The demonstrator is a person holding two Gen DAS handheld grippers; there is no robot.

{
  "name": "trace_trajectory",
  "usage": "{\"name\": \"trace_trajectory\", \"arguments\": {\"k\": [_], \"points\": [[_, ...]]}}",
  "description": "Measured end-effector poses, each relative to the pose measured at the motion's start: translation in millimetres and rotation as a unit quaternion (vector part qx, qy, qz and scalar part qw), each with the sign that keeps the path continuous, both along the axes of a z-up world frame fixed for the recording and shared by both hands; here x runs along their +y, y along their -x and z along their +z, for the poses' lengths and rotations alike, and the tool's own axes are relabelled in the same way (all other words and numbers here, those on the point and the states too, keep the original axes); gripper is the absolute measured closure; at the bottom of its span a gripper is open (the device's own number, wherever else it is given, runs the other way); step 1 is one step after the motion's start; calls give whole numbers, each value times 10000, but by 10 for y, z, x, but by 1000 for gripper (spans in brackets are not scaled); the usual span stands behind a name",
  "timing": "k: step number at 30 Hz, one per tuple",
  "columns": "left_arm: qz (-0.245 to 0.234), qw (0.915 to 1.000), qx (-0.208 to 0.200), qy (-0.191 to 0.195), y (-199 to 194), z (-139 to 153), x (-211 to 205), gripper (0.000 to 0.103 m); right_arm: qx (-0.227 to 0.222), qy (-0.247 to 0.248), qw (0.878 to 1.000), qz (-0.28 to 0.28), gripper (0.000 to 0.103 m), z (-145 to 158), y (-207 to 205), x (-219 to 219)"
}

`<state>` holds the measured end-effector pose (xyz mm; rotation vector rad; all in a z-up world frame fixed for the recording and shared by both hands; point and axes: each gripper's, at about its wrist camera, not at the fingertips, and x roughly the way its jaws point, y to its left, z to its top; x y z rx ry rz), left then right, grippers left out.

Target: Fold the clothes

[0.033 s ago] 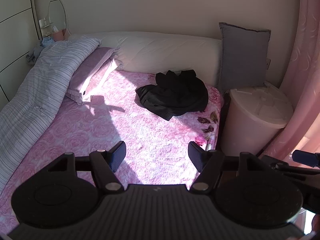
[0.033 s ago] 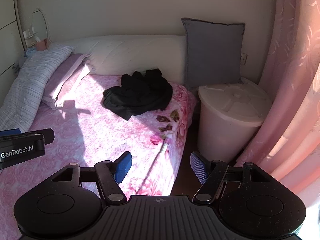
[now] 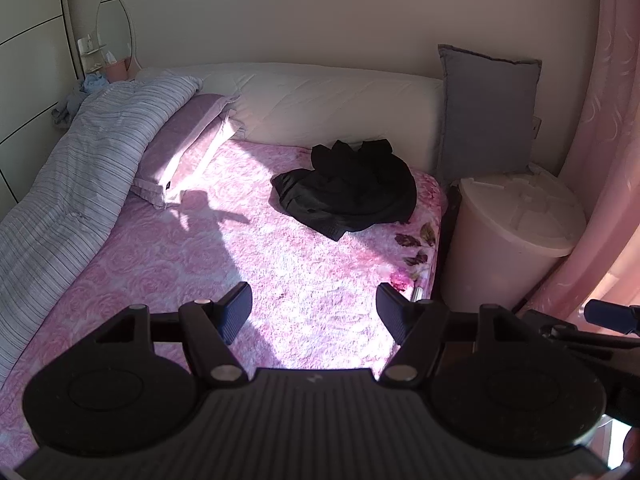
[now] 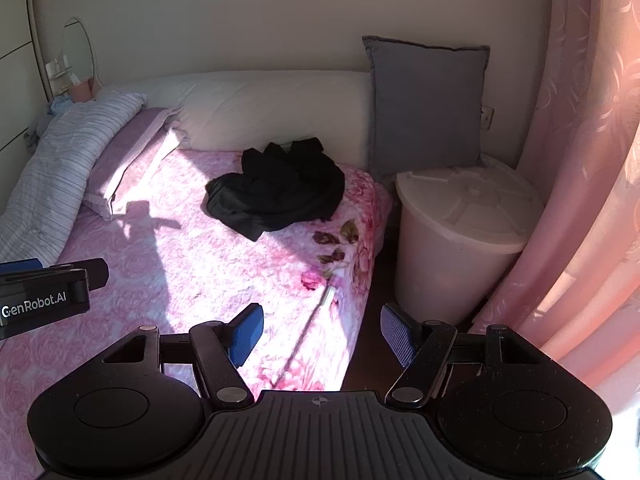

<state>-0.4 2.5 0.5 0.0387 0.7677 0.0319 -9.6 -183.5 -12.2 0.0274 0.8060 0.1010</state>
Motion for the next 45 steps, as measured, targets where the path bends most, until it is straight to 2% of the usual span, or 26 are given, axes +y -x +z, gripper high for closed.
{"name": "trace_trajectory", "arguments": {"k": [7, 12, 45], "points": [[-21, 9998, -76, 159, 20, 25, 143, 38, -40, -7, 10000, 45, 34, 14, 6, 87], [-61, 9999, -105, 47, 10, 68, 146, 38, -73, 3, 10000, 42, 34, 59, -16, 118], [-99, 9995, -102, 298, -6, -37, 418, 38, -301, 238, 9993, -44, 34, 52, 15, 502]]}}
